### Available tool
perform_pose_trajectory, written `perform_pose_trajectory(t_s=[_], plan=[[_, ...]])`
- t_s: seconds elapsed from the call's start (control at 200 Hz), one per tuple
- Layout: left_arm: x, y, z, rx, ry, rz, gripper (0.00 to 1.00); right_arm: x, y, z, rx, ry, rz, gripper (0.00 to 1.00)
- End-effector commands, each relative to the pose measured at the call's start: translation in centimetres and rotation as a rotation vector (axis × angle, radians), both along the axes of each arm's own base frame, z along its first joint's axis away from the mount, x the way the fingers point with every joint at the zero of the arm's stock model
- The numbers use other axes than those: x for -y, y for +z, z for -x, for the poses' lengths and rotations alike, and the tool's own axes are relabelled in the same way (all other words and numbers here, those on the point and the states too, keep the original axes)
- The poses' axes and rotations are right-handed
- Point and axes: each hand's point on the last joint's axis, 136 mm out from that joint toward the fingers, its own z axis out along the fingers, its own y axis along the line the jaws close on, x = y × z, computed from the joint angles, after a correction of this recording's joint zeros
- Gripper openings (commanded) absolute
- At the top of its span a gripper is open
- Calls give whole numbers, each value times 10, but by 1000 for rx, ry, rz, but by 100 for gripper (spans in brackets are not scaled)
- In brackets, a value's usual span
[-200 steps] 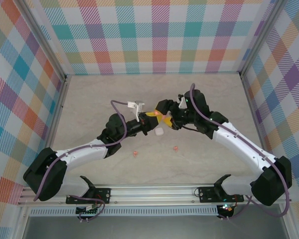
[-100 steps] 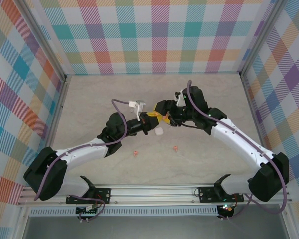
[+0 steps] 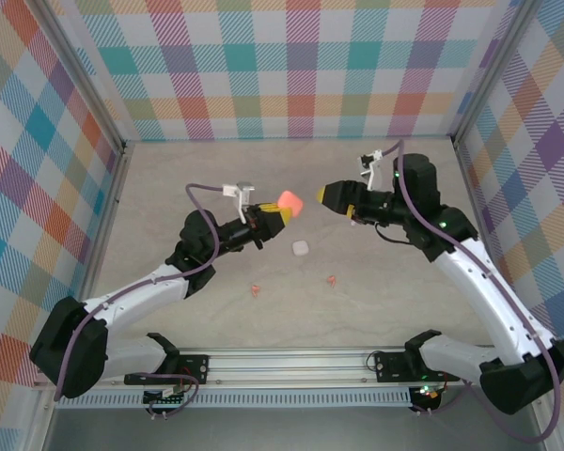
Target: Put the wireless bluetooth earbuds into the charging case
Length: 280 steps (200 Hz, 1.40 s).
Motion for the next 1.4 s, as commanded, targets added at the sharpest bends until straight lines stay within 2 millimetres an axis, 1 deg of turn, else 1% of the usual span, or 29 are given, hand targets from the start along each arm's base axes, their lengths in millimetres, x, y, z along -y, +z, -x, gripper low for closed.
perform_pose_trajectory(t_s=[0.0, 0.075, 0.14, 0.235, 0.33, 0.455, 0.515, 0.615, 0.76, 0.925, 1.05, 1.15, 1.275, 1.395], plan=[[-10, 35, 8, 67, -25, 117, 8, -12, 26, 20, 157, 187, -79, 60], [-11, 53, 10, 89, -41, 160, 8, -19, 35, 20, 189, 234, -152, 61], [-9, 67, 13, 103, -67, 187, 8, -25, 36, 15, 191, 248, -190, 61], [-9, 85, 18, 112, -96, 232, 8, -28, 34, 4, 193, 226, -219, 60], [-11, 99, 20, 108, -113, 280, 8, -30, 37, -6, 204, 207, -254, 58], [-12, 108, 22, 93, -140, 349, 8, -36, 39, -11, 202, 231, -305, 58], [-12, 110, 22, 88, -147, 364, 8, -39, 41, -12, 200, 248, -331, 58], [-11, 108, 19, 75, -144, 361, 8, -41, 47, -8, 215, 276, -377, 58], [-9, 108, 16, 61, -145, 371, 8, -40, 52, -3, 246, 294, -400, 58], [-6, 113, 13, 47, -171, 401, 8, -46, 47, -3, 228, 311, -394, 55], [-4, 112, 11, 30, -176, 421, 8, -51, 47, -8, 197, 323, -411, 52], [1, 110, 12, 20, -194, 427, 8, -53, 47, -11, 186, 329, -422, 51], [6, 108, 13, 12, -203, 423, 8, -54, 50, -12, 197, 333, -429, 46], [7, 105, 13, 10, -202, 413, 8, -56, 49, -11, 193, 344, -426, 37]])
